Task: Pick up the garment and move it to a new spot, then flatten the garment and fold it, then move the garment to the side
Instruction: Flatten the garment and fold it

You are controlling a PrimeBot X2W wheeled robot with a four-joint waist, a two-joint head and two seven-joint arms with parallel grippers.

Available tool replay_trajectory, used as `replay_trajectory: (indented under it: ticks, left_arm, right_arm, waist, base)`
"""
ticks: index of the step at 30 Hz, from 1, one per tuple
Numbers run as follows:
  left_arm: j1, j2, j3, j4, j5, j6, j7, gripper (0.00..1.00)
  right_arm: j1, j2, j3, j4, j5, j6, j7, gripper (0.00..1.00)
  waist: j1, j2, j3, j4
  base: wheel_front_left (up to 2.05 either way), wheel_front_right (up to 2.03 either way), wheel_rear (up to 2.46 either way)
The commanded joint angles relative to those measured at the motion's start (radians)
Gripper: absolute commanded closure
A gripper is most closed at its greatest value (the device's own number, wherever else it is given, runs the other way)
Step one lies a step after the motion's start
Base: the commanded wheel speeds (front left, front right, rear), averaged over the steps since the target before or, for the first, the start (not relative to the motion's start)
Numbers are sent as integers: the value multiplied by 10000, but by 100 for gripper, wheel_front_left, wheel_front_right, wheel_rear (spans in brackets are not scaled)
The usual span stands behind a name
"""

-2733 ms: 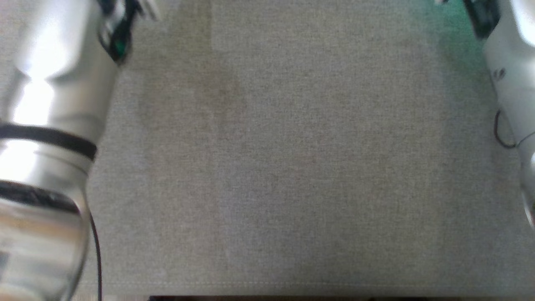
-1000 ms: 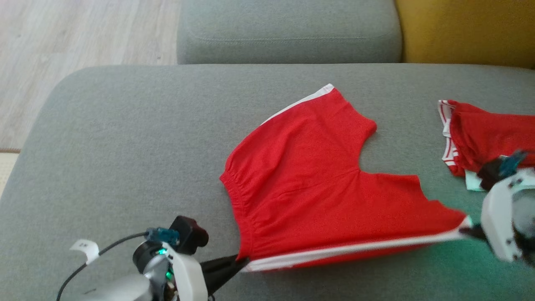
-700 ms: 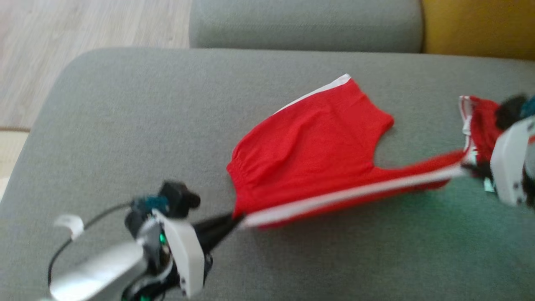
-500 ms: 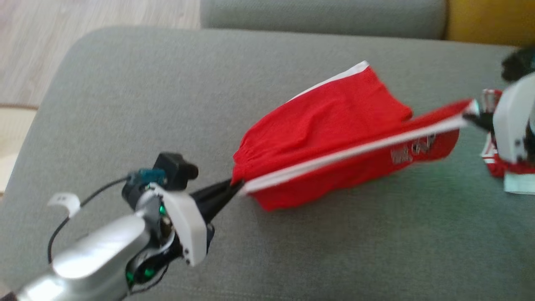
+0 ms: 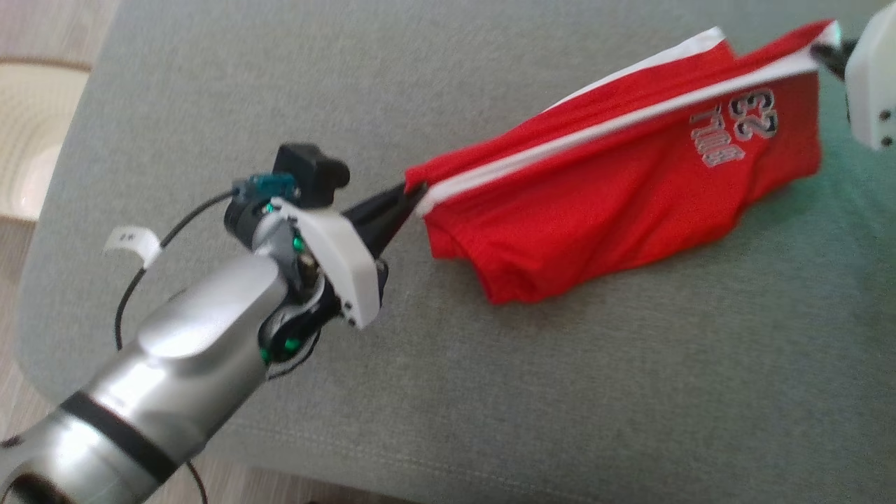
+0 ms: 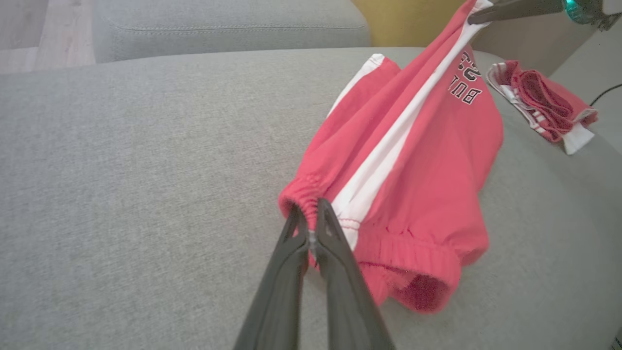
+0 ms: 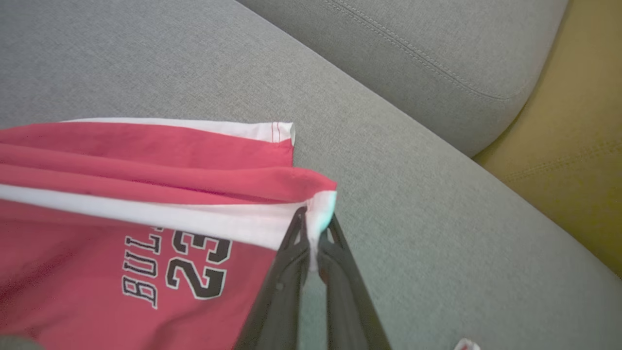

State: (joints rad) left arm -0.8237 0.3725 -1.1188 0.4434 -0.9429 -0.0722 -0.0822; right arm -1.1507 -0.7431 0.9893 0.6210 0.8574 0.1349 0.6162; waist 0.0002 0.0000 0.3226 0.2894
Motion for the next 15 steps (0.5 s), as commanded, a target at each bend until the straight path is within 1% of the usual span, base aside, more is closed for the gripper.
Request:
replay_trajectory:
  ticks: [1,5,11,12,13,14,15]
  left_arm:
    - [-514,286,451,124,74,-73,-127,100]
    - [-848,-156,399,968,116,-268,-395,100]
    - [-1135,-668,263,1905,93,-467,-818,100]
    - [-1166,-737,230,2026,76,-489,-871,100]
    - [-1192,-803,210,2141,39,-508,-917,82]
    - [-1226,-857,201,2251,16,-522,-988,13]
    - [-1253,-907,212,2362,-7,-532,-1077,0]
  right_arm:
    - [-198,-154,-100,26,-140,-42,-108,100]
    - [-538,35,90,346,-294,-42,-425,100]
    - [-758,200,403,837,-333,-42,-950,100]
    - [-800,226,412,939,-356,-42,-1112,55]
    - [-835,264,379,1085,-373,-42,-1301,0]
    - [-878,314,347,1245,-433,-42,-1518,0]
    - [-892,386,335,1396,-469,-42,-1688,0]
  waist:
    - [-2,0,385,284]
    - [-2,0,713,443]
    - [-2,0,1011,622]
    - [-2,0,1040,638]
    - [-2,0,1064,649]
    - [-2,0,1082,653]
    - [-2,0,1088,650]
  base:
    - [0,0,0]
    - [0,0,0]
    - [0,0,0]
    - [0,0,0]
    - [0,0,0]
    - [0,0,0]
    - [0,0,0]
